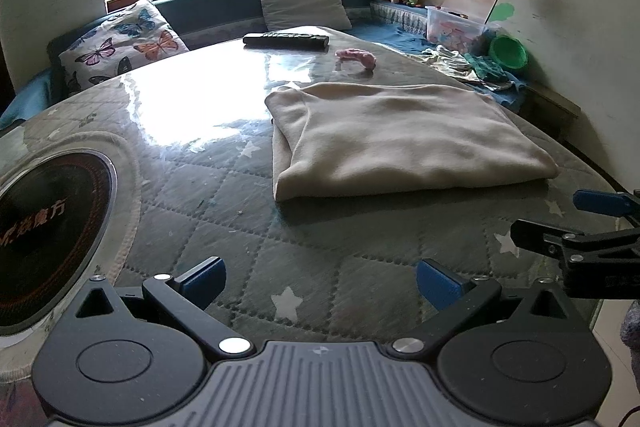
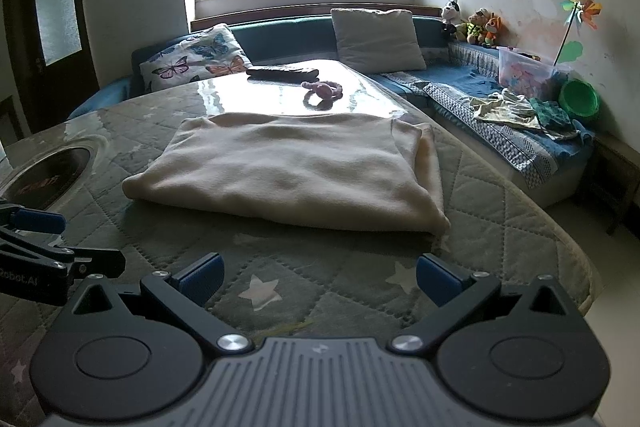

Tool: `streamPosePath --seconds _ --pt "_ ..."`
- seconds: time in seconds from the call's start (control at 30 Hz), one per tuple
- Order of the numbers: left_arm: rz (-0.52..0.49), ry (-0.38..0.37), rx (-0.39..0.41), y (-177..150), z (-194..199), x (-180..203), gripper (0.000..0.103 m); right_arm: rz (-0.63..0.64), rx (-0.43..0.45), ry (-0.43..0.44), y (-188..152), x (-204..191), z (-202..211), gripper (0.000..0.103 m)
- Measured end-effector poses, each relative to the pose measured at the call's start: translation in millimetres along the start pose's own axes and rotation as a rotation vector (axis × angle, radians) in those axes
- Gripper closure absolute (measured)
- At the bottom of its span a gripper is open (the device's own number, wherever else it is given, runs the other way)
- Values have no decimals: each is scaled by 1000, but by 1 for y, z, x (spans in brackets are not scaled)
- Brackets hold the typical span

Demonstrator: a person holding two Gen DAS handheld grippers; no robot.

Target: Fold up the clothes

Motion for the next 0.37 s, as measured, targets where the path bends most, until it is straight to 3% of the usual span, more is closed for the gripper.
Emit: streamPosePath --seconds 0.37 --pt "-2 -8 4 2 -1 1 0 -3 -5 -4 1 0 -3 0"
Point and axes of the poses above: each gripper's, at about its wrist camera, not at the fingertips, and z roughly against the way its jaws point, x to its right, y to its top, the point moved 1 cm from there along -z, roughly the way its jaws point, and after that the axes turned 5 degrees about -x, right-handed, at the moved point
